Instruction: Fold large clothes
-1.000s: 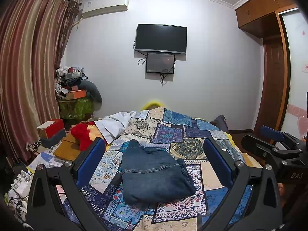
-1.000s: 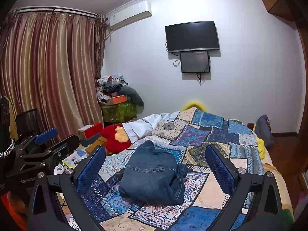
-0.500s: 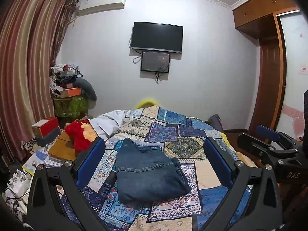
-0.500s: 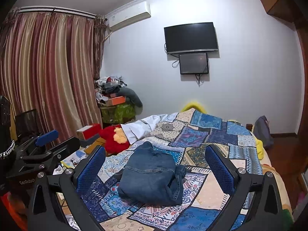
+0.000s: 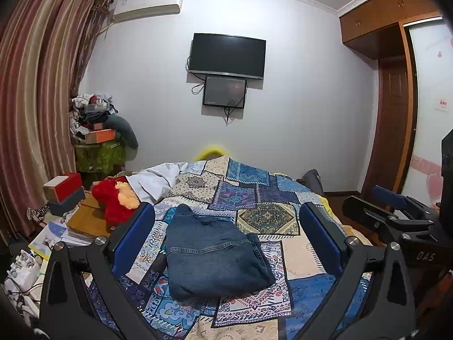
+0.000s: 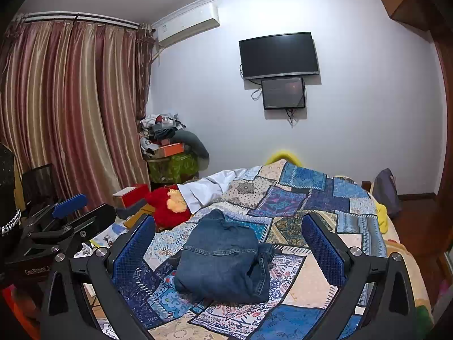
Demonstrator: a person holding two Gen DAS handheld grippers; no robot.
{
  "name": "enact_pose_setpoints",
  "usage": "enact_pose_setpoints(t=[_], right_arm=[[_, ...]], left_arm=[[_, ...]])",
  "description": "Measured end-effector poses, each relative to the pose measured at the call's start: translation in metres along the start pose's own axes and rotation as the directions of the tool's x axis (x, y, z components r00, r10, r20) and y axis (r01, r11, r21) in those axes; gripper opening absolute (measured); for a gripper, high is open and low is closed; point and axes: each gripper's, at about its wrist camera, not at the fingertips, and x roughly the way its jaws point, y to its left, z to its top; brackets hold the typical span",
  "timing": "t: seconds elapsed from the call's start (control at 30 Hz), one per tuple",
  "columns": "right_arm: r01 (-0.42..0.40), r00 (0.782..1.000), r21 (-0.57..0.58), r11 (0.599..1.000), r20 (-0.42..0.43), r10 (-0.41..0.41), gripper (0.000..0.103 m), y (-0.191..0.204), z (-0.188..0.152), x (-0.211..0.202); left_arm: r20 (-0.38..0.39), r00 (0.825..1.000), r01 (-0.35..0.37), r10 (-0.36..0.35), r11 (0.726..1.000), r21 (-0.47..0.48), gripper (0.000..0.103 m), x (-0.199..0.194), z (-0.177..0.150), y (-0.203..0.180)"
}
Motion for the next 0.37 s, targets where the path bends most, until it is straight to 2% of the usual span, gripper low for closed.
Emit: enact_pose_setpoints(t=[0.37], right_arm=[[-0.002,1.000,-0.001,1.000,-0.001,0.002,0.103,-0.0010,-0.0005,-0.0003]], left_arm=[[-0.004,1.000,0.003,-0.003,1.000,0.001,0.103,-0.0008,0.0002,-0.0015]])
